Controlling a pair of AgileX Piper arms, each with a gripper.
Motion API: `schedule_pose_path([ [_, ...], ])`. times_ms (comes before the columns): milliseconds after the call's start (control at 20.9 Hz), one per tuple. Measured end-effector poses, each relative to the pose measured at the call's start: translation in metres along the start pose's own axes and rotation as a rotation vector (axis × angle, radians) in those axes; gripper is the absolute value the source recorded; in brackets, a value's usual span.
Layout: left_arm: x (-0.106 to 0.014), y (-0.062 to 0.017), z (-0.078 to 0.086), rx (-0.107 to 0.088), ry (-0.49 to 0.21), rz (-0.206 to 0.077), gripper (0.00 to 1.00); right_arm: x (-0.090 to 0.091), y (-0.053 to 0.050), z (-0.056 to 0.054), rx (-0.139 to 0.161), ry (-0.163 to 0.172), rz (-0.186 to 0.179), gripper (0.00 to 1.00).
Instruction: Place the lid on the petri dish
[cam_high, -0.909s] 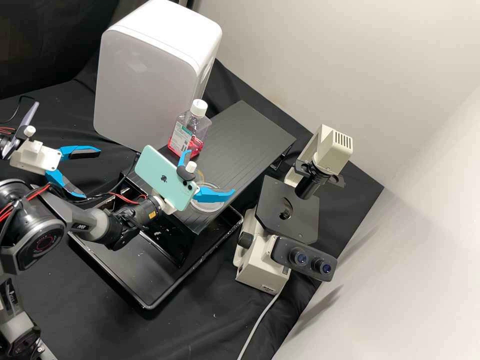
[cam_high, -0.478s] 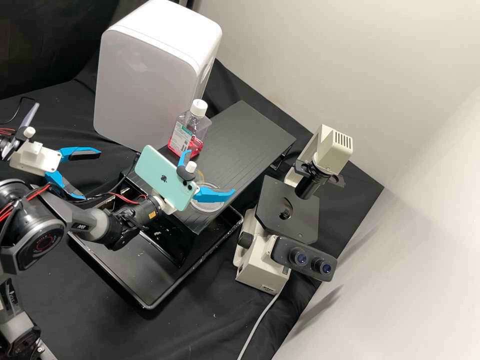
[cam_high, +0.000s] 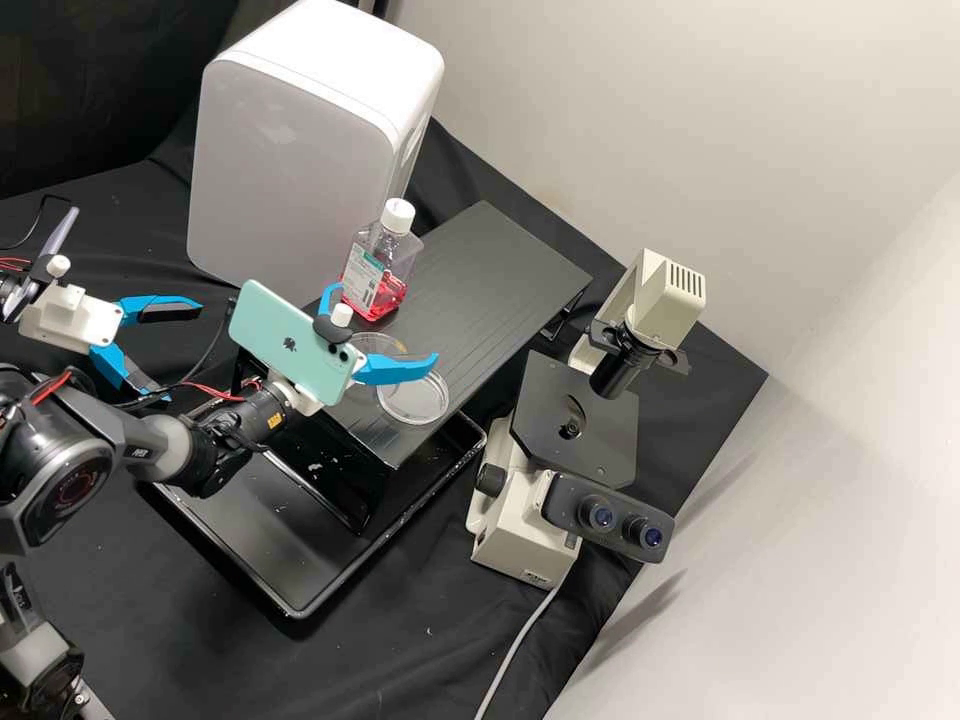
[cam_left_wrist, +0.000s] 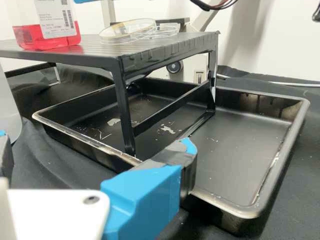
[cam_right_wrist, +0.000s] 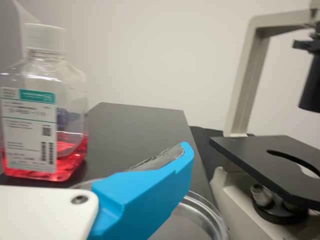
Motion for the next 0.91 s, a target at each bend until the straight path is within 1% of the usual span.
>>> schedule_pose_path([
  [96, 0.000, 0.0000, 0.000, 0.000, 0.000, 0.000, 1.00, -0.001, -0.004, -0.003, -0.004, 0.011, -0.012, 1.00],
  [191, 0.000, 0.0000, 0.000, 0.000, 0.000, 0.000, 1.00, -0.001, -0.005, -0.006, -0.008, 0.022, -0.015, 1.00],
  [239, 0.000, 0.0000, 0.000, 0.000, 0.000, 0.000, 1.00, -0.001, -0.006, -0.005, -0.010, 0.021, -0.016, 1.00],
  [335, 0.000, 0.0000, 0.000, 0.000, 0.000, 0.000, 1.00, -0.005, -0.011, 0.000, -0.024, 0.002, -0.031, 1.00],
  [478, 0.000, 0.0000, 0.000, 0.000, 0.000, 0.000, 1.00, -0.008, -0.017, 0.007, -0.022, -0.029, -0.053, 1.00],
  [622, 0.000, 0.0000, 0.000, 0.000, 0.000, 0.000, 1.00, -0.011, -0.018, 0.010, -0.013, -0.052, -0.053, 1.00],
  [765, 0.000, 0.0000, 0.000, 0.000, 0.000, 0.000, 1.00, -0.013, -0.019, 0.013, -0.011, -0.066, -0.055, 1.00],
  [909, 0.000, 0.0000, 0.000, 0.000, 0.000, 0.000, 1.00, -0.014, -0.019, 0.014, -0.005, -0.074, -0.048, 1.00],
])
